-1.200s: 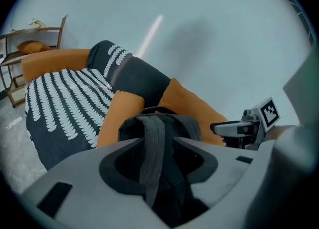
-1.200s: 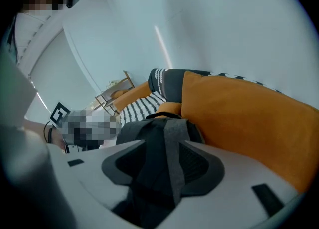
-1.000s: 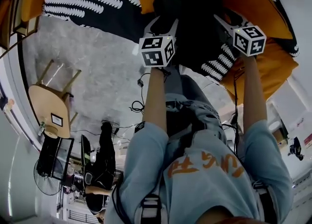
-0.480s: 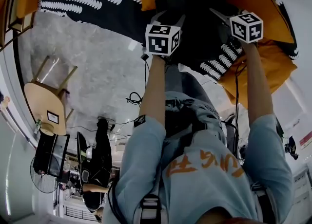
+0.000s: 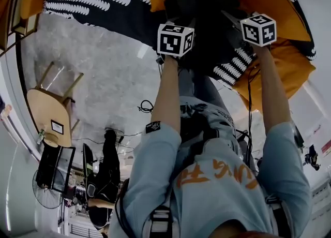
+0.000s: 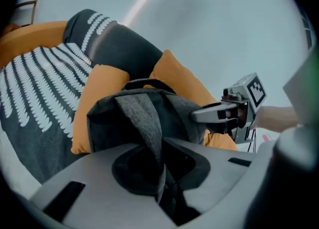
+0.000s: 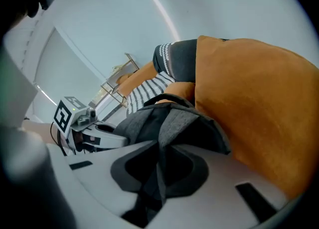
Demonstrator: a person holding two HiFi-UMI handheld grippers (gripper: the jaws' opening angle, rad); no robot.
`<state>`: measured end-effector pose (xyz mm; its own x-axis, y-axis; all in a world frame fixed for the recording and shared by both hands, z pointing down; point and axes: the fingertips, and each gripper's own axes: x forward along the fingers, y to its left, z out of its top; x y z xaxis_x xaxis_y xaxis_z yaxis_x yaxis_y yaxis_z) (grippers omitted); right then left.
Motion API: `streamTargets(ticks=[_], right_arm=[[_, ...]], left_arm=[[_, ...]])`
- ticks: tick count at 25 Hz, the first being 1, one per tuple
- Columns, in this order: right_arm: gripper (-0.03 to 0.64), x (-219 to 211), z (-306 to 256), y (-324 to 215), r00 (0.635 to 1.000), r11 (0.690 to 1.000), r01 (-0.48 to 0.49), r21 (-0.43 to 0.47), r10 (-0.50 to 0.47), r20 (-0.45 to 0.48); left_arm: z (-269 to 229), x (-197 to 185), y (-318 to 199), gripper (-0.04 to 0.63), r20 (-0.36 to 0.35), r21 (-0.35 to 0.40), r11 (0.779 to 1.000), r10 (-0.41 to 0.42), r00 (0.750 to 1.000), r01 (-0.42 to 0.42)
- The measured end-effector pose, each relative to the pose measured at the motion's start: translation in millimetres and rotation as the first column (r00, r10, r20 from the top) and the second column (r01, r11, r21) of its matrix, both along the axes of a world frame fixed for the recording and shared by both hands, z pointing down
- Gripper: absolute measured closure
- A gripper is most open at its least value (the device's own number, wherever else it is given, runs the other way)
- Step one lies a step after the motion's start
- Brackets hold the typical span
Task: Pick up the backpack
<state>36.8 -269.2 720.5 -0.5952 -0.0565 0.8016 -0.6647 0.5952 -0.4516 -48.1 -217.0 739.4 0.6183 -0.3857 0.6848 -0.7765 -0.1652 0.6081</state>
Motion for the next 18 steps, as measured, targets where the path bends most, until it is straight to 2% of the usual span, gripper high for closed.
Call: streamTargets(ticks=[3, 10, 15, 18], right_arm=[[0.565, -7, -16, 9, 0.998, 1.0, -0.013, -0.021, 0.014, 0.059], [0.569, -11, -67, 40, 0.979, 0.999, -0.031, -0.016, 0.033, 0.202], [0.569, -5, -97, 51, 0.972, 0.995, -0.084, 0.059, 0.069, 0.225], [0.569, -3, -112, 60, 0.967, 0.99, -0.106, 0.093, 0.081, 0.241]], left_arm=[[-13, 2, 5, 0.549, -0.026, -0.021, 0.998, -0.057, 0.998, 0.056], [-63, -4, 30, 0.552, -0.139, 0.044, 0.99, -0.126, 0.982, 0.133], [-104, -6, 22, 0.554, -0.204, 0.151, 0.976, -0.125, 0.971, 0.157], [-131, -14, 11, 0.554, -0.199, 0.22, 0.965, -0.099, 0.975, 0.142]])
